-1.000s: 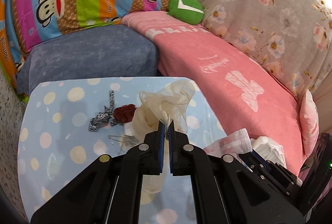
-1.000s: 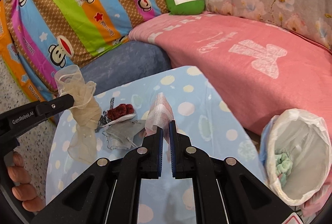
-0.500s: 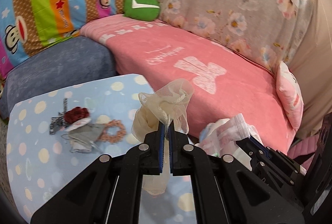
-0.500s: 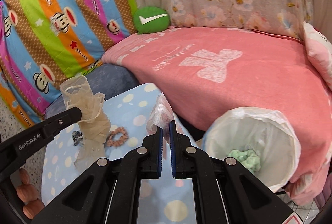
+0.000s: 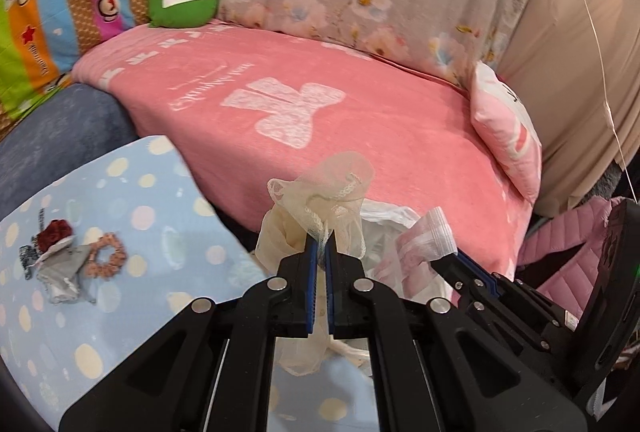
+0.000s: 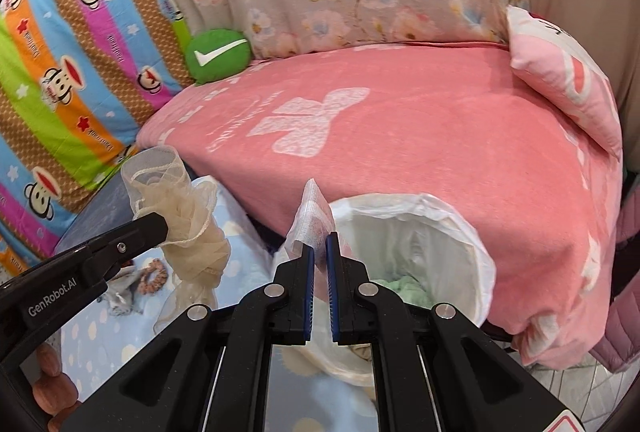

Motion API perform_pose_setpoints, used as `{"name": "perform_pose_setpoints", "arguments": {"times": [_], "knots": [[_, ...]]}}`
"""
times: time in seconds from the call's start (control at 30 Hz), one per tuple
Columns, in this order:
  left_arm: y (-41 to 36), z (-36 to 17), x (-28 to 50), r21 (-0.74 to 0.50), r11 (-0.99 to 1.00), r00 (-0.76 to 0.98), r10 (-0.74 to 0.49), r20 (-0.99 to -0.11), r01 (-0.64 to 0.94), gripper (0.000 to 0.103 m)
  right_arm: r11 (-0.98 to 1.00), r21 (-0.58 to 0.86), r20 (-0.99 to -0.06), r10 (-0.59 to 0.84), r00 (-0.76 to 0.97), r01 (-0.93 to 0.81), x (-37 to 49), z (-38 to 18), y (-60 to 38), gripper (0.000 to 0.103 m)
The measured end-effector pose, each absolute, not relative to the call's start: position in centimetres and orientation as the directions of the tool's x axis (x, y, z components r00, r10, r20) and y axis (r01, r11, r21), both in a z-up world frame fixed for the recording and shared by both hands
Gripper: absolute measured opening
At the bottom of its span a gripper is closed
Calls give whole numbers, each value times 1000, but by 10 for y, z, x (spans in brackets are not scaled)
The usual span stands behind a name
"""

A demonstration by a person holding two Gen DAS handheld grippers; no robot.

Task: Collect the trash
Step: 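Carry both items over the white bin and open both tools to drop them, then bring both open tools back to the remaining pile on the table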

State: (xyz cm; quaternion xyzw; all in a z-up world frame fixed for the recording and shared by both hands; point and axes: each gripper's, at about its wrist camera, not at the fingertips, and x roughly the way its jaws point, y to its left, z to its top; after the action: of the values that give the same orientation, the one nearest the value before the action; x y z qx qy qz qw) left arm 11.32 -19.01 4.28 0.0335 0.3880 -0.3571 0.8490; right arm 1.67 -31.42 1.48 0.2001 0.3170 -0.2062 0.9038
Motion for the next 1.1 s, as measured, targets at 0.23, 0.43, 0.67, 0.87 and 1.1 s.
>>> {"name": "perform_pose_setpoints", "arguments": {"times": [0.23,0.43,0.67,0.87,1.1], "knots": [[-229,30,108,-257,699,368,-610,-702,668,5,805,227,-683,-269,679,548,5,-2,-345,6],[-238,23,107,-234,721,402,-590,-700,652,54,790,217,-704,-280,653,573,7,-14,-358,13],[-230,17,113,-208,745,424,-560,-712,634,54,792,221,-727,-255,637,569,16,-30,-357,19],[-214,11,120,-212,768,435,-542,-719,605,54,796,198,-766,-239,597,572,26,-52,-354,24],[-197,1,125,-208,792,447,-515,-731,574,54,799,197,-783,-221,582,569,24,-65,-346,24]]}}
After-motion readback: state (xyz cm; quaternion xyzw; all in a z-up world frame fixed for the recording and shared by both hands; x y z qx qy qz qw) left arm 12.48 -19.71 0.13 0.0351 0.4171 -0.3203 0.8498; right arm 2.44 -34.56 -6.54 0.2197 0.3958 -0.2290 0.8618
